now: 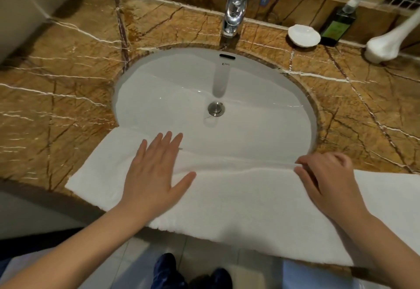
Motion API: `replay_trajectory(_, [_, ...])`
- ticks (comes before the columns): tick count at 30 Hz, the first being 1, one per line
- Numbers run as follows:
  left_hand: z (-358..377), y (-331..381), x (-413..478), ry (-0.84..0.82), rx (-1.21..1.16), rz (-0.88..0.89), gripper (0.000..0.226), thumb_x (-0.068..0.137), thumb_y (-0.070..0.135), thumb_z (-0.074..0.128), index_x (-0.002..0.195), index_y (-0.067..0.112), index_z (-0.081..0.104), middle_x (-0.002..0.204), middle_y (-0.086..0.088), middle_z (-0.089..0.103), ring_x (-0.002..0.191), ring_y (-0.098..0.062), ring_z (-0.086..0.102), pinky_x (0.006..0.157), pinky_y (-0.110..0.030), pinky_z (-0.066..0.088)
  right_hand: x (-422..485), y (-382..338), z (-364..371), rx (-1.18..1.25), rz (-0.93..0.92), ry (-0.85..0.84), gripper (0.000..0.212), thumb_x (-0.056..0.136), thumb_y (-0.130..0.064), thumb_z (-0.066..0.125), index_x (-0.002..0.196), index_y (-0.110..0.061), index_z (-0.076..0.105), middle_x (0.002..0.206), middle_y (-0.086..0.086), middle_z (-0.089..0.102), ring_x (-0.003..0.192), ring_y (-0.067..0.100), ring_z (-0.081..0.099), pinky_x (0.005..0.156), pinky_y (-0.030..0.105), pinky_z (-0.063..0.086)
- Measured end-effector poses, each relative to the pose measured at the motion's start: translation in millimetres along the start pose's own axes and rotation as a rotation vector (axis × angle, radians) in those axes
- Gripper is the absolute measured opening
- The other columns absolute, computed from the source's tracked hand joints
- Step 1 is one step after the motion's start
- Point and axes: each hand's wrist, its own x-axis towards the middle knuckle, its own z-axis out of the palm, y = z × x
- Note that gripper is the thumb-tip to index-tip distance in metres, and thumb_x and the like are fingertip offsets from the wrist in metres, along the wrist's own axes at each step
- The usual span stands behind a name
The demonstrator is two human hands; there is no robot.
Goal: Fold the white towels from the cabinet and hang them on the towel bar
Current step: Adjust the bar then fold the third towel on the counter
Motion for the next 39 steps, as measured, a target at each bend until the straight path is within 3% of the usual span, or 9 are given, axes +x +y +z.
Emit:
replay_trajectory(3, [-0.6, 1.3, -12.0, 0.007, -0.032, -0.025, 0.078, 0.087, 0.07, 0.021, 0.151, 0.026, 0.016, 0.158, 0.001, 0.018, 0.147, -0.014, 0.008, 0.119, -0.037, 0.0, -1.2, -5.3, -3.6, -0.005, 0.024, -0.026, 0.035, 0.091, -0.039, 0.037, 0.095, -0.018, 0.065, 0.085, -0.003, 0.063, 0.086, 0.024, 0.06, 0.091, 0.042, 0.032])
replay_trajectory(8, [-13.9, -17.4, -11.7, 0.058, -0.141, 0.031, 0.054, 0.097, 0.045, 0.021, 0.143, 0.024, 0.04, 0.153, 0.004, 0.032, 0.144, -0.008, 0.016, 0.119, -0.031, 0.007, -5.0, -60.8, -13.8, 0.276, -0.088, 0.061, 0.049, 0.093, -0.045, 0.037, 0.128, -0.014, 0.052, 0.129, 0.01, 0.052, 0.122, 0.028, 0.045, 0.105, 0.051, 0.029])
replay_trajectory(13, [-22.3, -43.3, -15.1, -0.014, 0.018, 0.034, 0.056, 0.095, 0.048, 0.017, 0.145, 0.029, 0.035, 0.154, 0.003, 0.03, 0.145, -0.014, 0.018, 0.119, -0.04, 0.008, -23.5, -125.6, 10.7, 0.126, -0.362, -0.337, 0.062, 0.096, -0.056, 0.027, 0.152, -0.032, 0.017, 0.16, 0.0, 0.014, 0.148, 0.021, 0.01, 0.114, 0.047, 0.006])
replay_trajectory(22, [-17.9, -45.2, -40.4, -0.029, 0.065, -0.115, 0.061, 0.092, 0.055, 0.015, 0.149, 0.034, 0.021, 0.158, 0.003, 0.016, 0.147, -0.019, 0.009, 0.116, -0.047, 0.005, -55.7, -129.2, 15.2, 0.161, -0.25, -0.302, 0.073, 0.093, -0.065, 0.034, 0.153, -0.027, 0.017, 0.159, 0.015, 0.011, 0.148, 0.032, 0.006, 0.111, 0.06, 0.009])
replay_trajectory(27, [-22.4, -44.5, -38.6, -0.036, 0.089, -0.121, 0.063, 0.091, 0.053, 0.017, 0.148, 0.029, 0.03, 0.157, 0.0, 0.022, 0.146, -0.022, 0.013, 0.115, -0.05, 0.008, -56.0, -96.2, 6.0, 0.227, 0.027, -0.295, 0.067, 0.09, -0.055, 0.024, 0.151, -0.035, 0.004, 0.159, -0.007, 0.001, 0.148, 0.016, 0.004, 0.117, 0.029, 0.003])
replay_trajectory(30, [-29.4, -34.6, -30.6, 0.005, 0.079, -0.022, 0.058, 0.092, 0.045, 0.027, 0.138, 0.017, 0.047, 0.151, -0.006, 0.035, 0.143, -0.025, 0.025, 0.115, -0.05, 0.011, -44.9, -76.3, -6.2, 0.259, 0.089, -0.179, 0.056, 0.094, -0.044, 0.026, 0.147, -0.027, 0.035, 0.154, -0.009, 0.027, 0.143, 0.011, 0.024, 0.11, 0.024, 0.019])
replay_trajectory(32, [-29.9, -23.4, -22.3, -0.015, 0.04, 0.156, 0.054, 0.093, 0.043, 0.031, 0.138, 0.018, 0.048, 0.151, -0.002, 0.035, 0.142, -0.019, 0.025, 0.117, -0.043, 0.01, -36.9, -74.9, -10.9, 0.264, 0.073, -0.151, 0.054, 0.095, -0.041, 0.03, 0.145, -0.021, 0.039, 0.15, -0.009, 0.032, 0.143, 0.012, 0.024, 0.11, 0.027, 0.02])
replay_trajectory(35, [-23.2, -13.9, -17.6, -0.128, 0.023, 0.27, 0.057, 0.095, 0.052, 0.026, 0.146, 0.028, 0.032, 0.153, 0.005, 0.031, 0.142, -0.012, 0.024, 0.118, -0.035, 0.009, -41.2, -75.1, -2.2, 0.121, -0.05, -0.301, 0.066, 0.095, -0.053, 0.023, 0.153, -0.025, 0.012, 0.159, -0.005, 0.007, 0.148, 0.013, 0.002, 0.118, 0.035, 0.004])
replay_trajectory(39, [-16.9, -18.0, -22.2, -0.125, 0.037, 0.163, 0.063, 0.092, 0.057, 0.022, 0.148, 0.028, 0.029, 0.151, 0.005, 0.035, 0.141, -0.012, 0.028, 0.118, -0.037, 0.012, -48.5, -56.4, 5.0, 0.041, 0.122, -0.34, 0.069, 0.091, -0.062, 0.003, 0.151, -0.03, -0.013, 0.159, -0.007, -0.013, 0.146, 0.012, -0.017, 0.119, 0.037, -0.008])
